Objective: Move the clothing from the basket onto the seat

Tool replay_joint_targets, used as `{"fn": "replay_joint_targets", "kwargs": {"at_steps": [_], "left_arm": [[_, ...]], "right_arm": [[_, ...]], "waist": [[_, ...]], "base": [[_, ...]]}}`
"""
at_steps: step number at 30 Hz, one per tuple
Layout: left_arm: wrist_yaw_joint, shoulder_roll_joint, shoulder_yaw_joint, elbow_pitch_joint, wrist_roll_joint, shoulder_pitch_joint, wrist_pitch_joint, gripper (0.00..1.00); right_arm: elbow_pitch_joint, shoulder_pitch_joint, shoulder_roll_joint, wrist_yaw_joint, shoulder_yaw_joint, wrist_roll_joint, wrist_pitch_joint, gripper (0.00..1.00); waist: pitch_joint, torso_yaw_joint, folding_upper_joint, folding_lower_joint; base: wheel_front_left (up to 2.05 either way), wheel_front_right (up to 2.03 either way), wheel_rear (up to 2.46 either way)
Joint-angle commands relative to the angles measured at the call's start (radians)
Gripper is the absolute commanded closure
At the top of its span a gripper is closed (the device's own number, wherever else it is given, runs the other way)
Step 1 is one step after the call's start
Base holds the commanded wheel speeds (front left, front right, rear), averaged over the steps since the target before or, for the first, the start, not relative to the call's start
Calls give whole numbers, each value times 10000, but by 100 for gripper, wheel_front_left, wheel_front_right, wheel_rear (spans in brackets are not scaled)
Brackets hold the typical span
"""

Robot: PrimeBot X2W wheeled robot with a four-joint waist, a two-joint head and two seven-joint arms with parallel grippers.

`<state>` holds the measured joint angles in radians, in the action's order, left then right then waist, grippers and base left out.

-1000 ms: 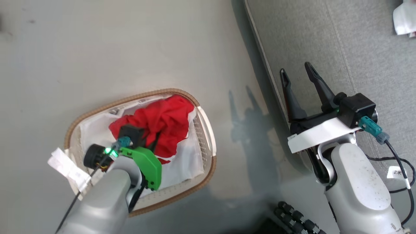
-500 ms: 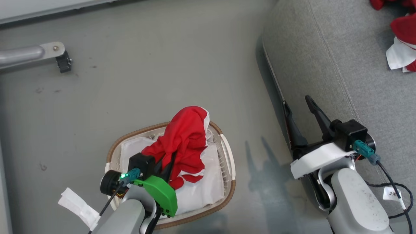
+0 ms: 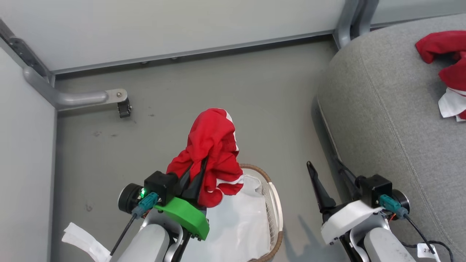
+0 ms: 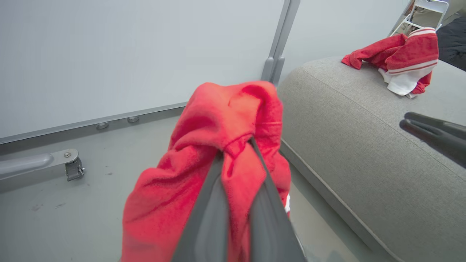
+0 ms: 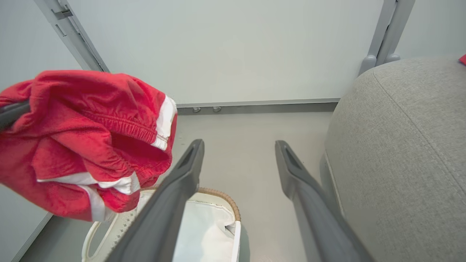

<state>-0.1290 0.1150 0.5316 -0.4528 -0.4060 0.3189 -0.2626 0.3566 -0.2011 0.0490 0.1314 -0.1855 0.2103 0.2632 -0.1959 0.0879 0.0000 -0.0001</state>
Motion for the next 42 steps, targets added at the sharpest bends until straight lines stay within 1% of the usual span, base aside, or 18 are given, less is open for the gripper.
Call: {"fn": "replay_joint_targets", "kwargs": {"at_steps": [1,3,7,9,16,20,25,27,30,31,32,33,36,39,40,41,42], "left_arm": [[-30,-33,-61,236,164,-203,-33,100],[-30,-71,-107,564,238,-261,-33,100],[-31,-119,-142,1135,358,-351,-33,100],[-31,-138,-137,1331,397,-379,-33,100],[-31,-189,108,1870,453,-419,-33,100],[-32,-205,362,1990,438,-379,-33,100],[-32,-179,856,2152,407,-205,-33,100],[-32,-145,1192,2231,367,-93,-33,100],[-32,-159,1467,2265,279,-12,-33,100],[-32,-162,1547,2254,239,7,-33,100],[-32,-168,1607,2245,213,13,-33,100],[-32,-178,1676,2224,165,4,-33,100],[-32,-183,1781,2133,11,-17,-33,100],[-32,-139,1636,2128,20,-96,-33,100],[-32,-129,1563,2122,26,-158,-33,91],[-32,-122,1484,2127,61,-201,-33,65],[-32,-124,1418,2116,90,-258,-33,13]], "right_arm": [[63,248,45,-14,-72,-33,21,0],[75,383,57,-14,-246,-51,21,0],[45,494,197,-14,-939,-13,21,0],[6,432,246,-14,-1424,84,21,0],[-58,-308,802,-14,-3108,275,21,0],[144,-899,1024,-14,-3856,510,21,0],[389,-1610,1210,-14,-4415,879,21,0],[574,-2028,1292,-14,-4697,991,21,0],[806,-2351,1256,-14,-4951,1131,21,0],[896,-2412,1190,-14,-5068,1238,21,6],[946,-2459,1129,-14,-5147,1318,21,57],[998,-2510,1084,-14,-5248,1396,21,100],[1088,-2462,1003,-14,-5284,1591,21,100],[950,-2288,914,-14,-5246,1659,21,100],[877,-2209,907,-14,-5168,1666,21,100],[827,-2122,900,-14,-5089,1674,21,100],[761,-2034,902,-14,-4992,1665,20,100]], "waist": [[688,-433,0,1],[821,-514,0,1],[994,-649,0,1],[1060,-712,0,1],[1170,-1010,0,1],[1191,-1200,0,1],[1153,-1451,0,1],[1111,-1586,0,1],[1071,-1709,0,1],[1063,-1744,0,1],[1058,-1767,0,1],[1051,-1793,0,1],[1033,-1803,0,1],[1039,-1608,0,1],[1045,-1508,0,1],[1048,-1397,0,1],[1044,-1251,0,1]], "base": [[0,0,0],[0,0,0],[0,0,0],[0,0,0],[0,0,0],[0,0,0],[0,0,0],[0,0,0],[0,0,0],[0,0,0],[0,0,0],[0,0,0],[0,0,0],[0,0,0],[0,0,0],[0,0,0],[0,0,0]]}}
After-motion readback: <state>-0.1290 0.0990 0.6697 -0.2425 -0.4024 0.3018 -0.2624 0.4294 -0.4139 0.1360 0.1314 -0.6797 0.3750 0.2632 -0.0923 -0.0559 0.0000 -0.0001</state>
